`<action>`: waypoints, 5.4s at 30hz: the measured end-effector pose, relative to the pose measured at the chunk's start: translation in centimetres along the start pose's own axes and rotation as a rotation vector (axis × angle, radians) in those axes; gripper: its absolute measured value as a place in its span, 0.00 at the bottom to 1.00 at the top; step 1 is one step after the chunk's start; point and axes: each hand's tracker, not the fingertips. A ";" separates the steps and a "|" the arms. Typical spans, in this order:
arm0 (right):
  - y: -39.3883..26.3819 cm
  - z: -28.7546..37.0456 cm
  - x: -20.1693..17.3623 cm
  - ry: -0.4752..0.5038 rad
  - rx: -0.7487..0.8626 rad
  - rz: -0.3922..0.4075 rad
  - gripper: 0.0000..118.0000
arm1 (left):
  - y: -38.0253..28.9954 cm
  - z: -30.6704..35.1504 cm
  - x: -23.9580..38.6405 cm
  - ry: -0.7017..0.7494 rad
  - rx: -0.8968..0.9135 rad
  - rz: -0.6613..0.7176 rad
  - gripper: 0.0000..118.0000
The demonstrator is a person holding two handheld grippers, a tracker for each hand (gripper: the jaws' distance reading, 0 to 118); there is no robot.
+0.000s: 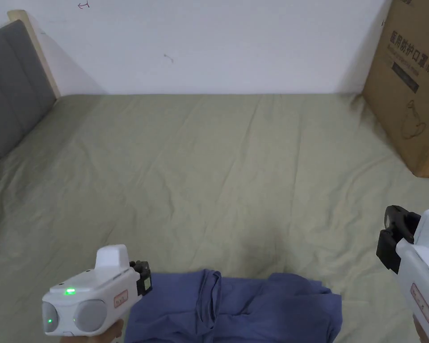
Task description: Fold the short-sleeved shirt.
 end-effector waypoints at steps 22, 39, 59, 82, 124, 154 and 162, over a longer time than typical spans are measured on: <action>-0.8 0.0 2.0 -0.034 -0.034 -0.021 0.00 | -7.7 -6.5 9.0 -0.138 -0.222 -0.093 0.02; -0.2 0.1 1.2 -0.023 -0.033 -0.017 0.00 | 1.0 -2.2 -1.2 -0.464 -0.153 0.319 0.02; 0.2 -1.8 -2.7 0.027 -0.075 0.043 0.00 | -1.7 -10.6 -12.3 -0.448 -0.368 0.462 0.69; 0.7 -1.2 -1.6 0.045 -0.049 0.001 0.00 | 1.6 -5.6 -8.5 -0.279 -0.290 0.196 0.06; -0.7 0.8 3.0 0.011 -0.026 -0.047 0.00 | -2.4 -7.8 19.7 -0.278 -0.460 -0.178 0.65; -1.1 1.8 5.2 -0.022 -0.035 -0.047 0.00 | -9.3 -5.5 18.5 -0.241 -0.085 -0.246 0.01; -1.6 2.0 6.6 -0.054 -0.055 -0.049 0.00 | -11.6 -7.7 20.6 -0.212 -0.145 -0.263 0.00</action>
